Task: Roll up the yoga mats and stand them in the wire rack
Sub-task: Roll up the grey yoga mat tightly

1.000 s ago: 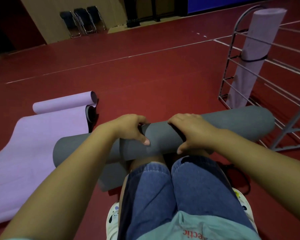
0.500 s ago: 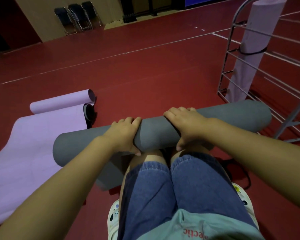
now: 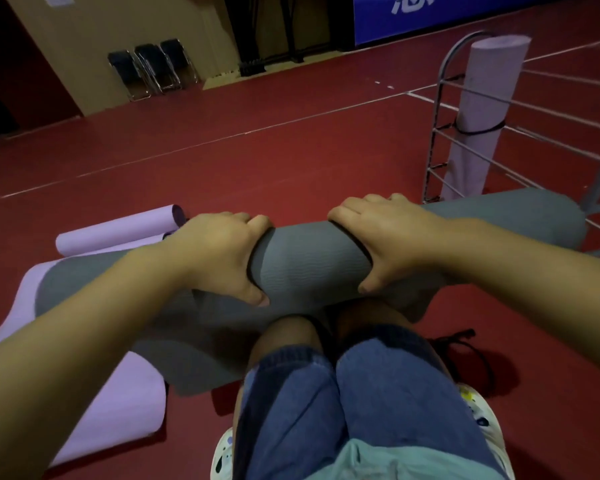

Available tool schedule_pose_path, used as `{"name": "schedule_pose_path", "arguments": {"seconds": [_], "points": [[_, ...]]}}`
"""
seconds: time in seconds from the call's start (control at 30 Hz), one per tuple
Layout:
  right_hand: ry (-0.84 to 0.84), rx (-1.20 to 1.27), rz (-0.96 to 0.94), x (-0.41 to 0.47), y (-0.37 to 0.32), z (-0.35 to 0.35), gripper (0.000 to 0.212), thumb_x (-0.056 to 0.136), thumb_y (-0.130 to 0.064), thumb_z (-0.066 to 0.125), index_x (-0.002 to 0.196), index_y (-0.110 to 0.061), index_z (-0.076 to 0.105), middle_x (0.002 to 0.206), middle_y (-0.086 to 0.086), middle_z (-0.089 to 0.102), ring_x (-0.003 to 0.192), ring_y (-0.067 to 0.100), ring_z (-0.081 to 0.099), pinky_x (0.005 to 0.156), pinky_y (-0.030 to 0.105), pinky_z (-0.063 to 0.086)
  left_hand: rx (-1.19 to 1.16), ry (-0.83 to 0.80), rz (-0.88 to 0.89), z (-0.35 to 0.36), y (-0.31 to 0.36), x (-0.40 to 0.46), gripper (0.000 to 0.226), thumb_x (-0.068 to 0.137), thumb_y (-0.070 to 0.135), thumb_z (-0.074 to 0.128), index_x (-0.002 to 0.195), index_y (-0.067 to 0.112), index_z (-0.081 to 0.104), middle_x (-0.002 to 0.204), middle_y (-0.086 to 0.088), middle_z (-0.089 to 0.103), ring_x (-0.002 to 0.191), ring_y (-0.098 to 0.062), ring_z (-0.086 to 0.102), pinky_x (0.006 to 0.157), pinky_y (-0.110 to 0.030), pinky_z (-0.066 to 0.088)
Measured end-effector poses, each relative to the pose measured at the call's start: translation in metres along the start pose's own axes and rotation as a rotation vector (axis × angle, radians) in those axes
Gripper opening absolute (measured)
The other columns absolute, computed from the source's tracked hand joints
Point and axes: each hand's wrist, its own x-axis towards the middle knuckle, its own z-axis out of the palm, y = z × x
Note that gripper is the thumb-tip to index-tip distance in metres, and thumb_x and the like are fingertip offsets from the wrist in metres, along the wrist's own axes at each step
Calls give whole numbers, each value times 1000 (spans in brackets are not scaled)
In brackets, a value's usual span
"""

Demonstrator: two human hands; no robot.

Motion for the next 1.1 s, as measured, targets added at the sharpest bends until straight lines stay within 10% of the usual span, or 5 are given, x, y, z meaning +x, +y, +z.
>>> {"name": "schedule_pose_path", "arguments": {"seconds": [0.27,0.8,1.1], "points": [[-31,19,-93,-40,-21,-22,88,57,-66,71,127,-31,32,119,-10,42,103,14,43,90,42,41,42,-30,39,-20,24,-48,85,46,85,52,109,28,44,91,9,59,78,-15,60,69,-34,51],[-480,353,-94,-8,-14,42,92,54,-54,84,130,-33,37,125,-13,47,109,10,50,93,31,46,-545,-598,71,50,29,-3,81,48,57,86,116,38,46,101,23,56,97,-5,56,86,-21,46],[-132,477,-87,-9,-32,42,64,72,-46,76,130,-36,53,126,-15,51,113,5,49,97,26,40,-651,-713,28,53,17,12,83,58,46,86,130,34,48,116,19,59,107,-5,57,95,-28,48]]}}
